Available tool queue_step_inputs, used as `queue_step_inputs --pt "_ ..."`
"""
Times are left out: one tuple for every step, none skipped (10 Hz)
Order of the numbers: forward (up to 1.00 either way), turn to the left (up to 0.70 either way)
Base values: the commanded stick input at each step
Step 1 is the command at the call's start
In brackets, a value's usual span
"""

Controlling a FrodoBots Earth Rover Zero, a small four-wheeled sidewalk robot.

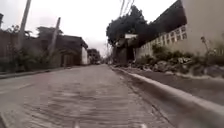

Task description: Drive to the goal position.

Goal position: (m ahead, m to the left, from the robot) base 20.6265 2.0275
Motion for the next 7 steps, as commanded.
queue_step_inputs --pt "1.0 0.27" --pt "1.0 0.21" --pt "1.0 0.0" --pt "1.0 0.0" --pt "1.0 0.0" --pt "1.0 0.0" --pt "1.0 0.0"
